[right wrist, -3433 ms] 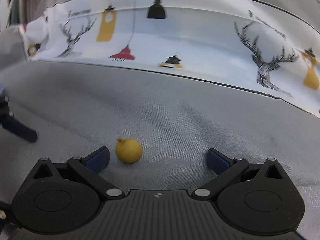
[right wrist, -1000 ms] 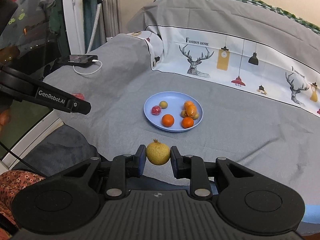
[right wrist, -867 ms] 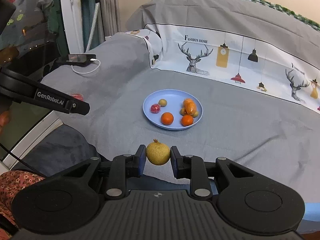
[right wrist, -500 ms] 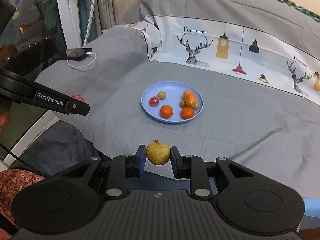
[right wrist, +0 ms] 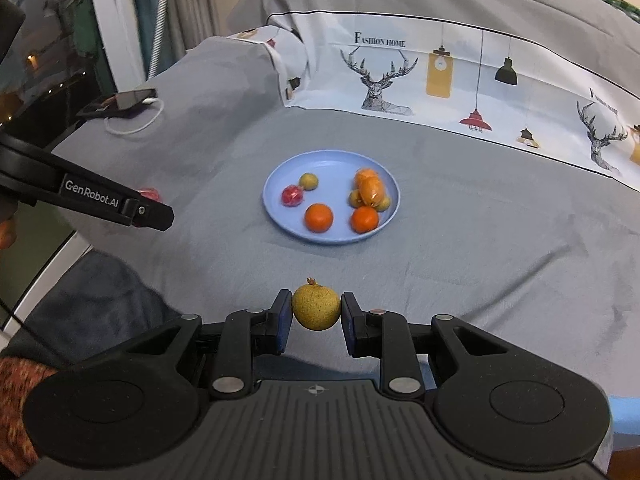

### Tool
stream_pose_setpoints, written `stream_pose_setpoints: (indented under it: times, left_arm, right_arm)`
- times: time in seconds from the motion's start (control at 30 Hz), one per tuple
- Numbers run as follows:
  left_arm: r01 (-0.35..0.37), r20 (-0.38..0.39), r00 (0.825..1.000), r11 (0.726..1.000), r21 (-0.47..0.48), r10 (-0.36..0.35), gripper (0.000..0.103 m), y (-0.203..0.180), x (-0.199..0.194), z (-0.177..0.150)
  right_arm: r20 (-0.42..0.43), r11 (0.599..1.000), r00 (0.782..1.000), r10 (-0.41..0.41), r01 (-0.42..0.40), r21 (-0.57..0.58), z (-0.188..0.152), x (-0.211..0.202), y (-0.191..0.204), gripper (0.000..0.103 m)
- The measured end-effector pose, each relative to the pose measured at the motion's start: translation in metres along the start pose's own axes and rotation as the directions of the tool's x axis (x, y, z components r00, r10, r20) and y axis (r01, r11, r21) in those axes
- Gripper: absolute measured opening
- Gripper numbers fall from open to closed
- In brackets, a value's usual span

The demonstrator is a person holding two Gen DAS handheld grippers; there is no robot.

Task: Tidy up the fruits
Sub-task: 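Carry the red fruit and yellow fruit over the blue plate with both tools, then open both tools to release the fruits onto the plate and lift away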

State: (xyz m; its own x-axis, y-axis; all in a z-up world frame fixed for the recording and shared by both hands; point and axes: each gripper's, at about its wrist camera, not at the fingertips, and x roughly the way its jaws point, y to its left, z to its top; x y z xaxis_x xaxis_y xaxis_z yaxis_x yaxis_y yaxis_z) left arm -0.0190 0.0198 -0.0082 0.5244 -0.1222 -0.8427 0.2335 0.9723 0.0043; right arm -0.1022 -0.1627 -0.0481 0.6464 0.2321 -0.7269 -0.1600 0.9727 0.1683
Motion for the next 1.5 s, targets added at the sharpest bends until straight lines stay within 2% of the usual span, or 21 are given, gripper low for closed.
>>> stream_pose_setpoints:
  times: [0.23, 0.4, 0.53, 0.7, 1.0, 1.03, 1.07, 1.1, 1.13, 1.17, 1.23, 1.33, 1.4, 1.5]
  left_arm:
    - [0.034, 0.046, 0.998, 0.999, 0.041, -0.036, 0.034, -0.009, 0.037, 0.042]
    - [0.076, 0.043, 0.996, 0.996, 0.048, -0.079, 0.034, -0.011, 0.076, 0.072]
    - [0.061, 0.046, 0.997, 0.996, 0.069, -0.064, 0.034, -0.014, 0.103, 0.091]
    - [0.038, 0.006, 0.999, 0.997, 0.069, -0.038, 0.034, -0.012, 0.147, 0.111]
    - [-0.003, -0.046, 0.999, 0.997, 0.082, 0.007, 0.034, -0.007, 0.209, 0.124]
    - [-0.008, -0.047, 0.999, 0.997, 0.082, 0.012, 0.037, -0.007, 0.213, 0.124]
    - [-0.007, -0.044, 0.999, 0.996, 0.084, 0.011, 0.056, -0.006, 0.216, 0.124]
    - [-0.006, -0.042, 0.999, 0.996, 0.094, 0.01, 0.092, -0.006, 0.216, 0.125]
    - [-0.015, -0.038, 0.999, 0.994, 0.106, 0.019, 0.103, -0.006, 0.214, 0.126]
    - [-0.024, -0.016, 1.0, 0.994, 0.11, 0.026, 0.103, -0.006, 0.208, 0.125]
    - [-0.044, 0.026, 0.999, 0.992, 0.116, 0.041, 0.103, -0.002, 0.19, 0.119]
    - [-0.059, -0.002, 0.998, 0.994, 0.086, 0.06, 0.103, 0.002, 0.167, 0.107]
    - [-0.054, -0.021, 0.998, 0.997, 0.061, 0.055, 0.103, 0.003, 0.15, 0.095]
    - [-0.033, -0.011, 0.999, 0.998, 0.045, 0.034, 0.103, 0.001, 0.124, 0.08]
  right_arm:
    - [0.027, 1.0, 1.0, -0.001, 0.002, -0.032, 0.032, 0.042, -0.007, 0.027]
    - [0.019, 1.0, 1.0, -0.001, 0.001, -0.026, 0.057, 0.082, -0.017, 0.027]
    - [0.031, 0.999, 0.999, -0.008, 0.01, -0.037, 0.072, 0.113, -0.025, 0.027]
    - [0.023, 0.999, 1.0, -0.002, 0.003, -0.053, 0.084, 0.152, -0.034, 0.027]
    - [-0.019, 0.998, 1.0, 0.016, -0.017, -0.054, 0.092, 0.21, -0.044, 0.027]
    - [-0.022, 0.998, 1.0, 0.018, -0.019, -0.06, 0.093, 0.215, -0.043, 0.028]
    - [-0.025, 0.997, 1.0, 0.018, -0.02, -0.072, 0.094, 0.219, -0.042, 0.029]
    - [-0.024, 0.996, 1.0, 0.013, -0.015, -0.083, 0.095, 0.221, -0.042, 0.031]
    - [-0.024, 0.995, 1.0, 0.004, -0.006, -0.095, 0.096, 0.22, -0.04, 0.044]
    - [-0.025, 0.994, 1.0, -0.015, 0.013, -0.107, 0.097, 0.218, -0.039, 0.071]
    - [-0.006, 0.991, 0.998, -0.063, 0.061, -0.122, 0.096, 0.206, -0.036, 0.093]
    - [-0.014, 0.99, 0.998, -0.054, 0.051, -0.129, 0.085, 0.187, -0.035, 0.094]
    - [-0.036, 0.995, 0.998, -0.054, 0.051, -0.091, 0.076, 0.175, -0.035, 0.096]
    - [-0.063, 0.997, 0.996, -0.066, 0.064, -0.033, 0.067, 0.159, -0.03, 0.098]
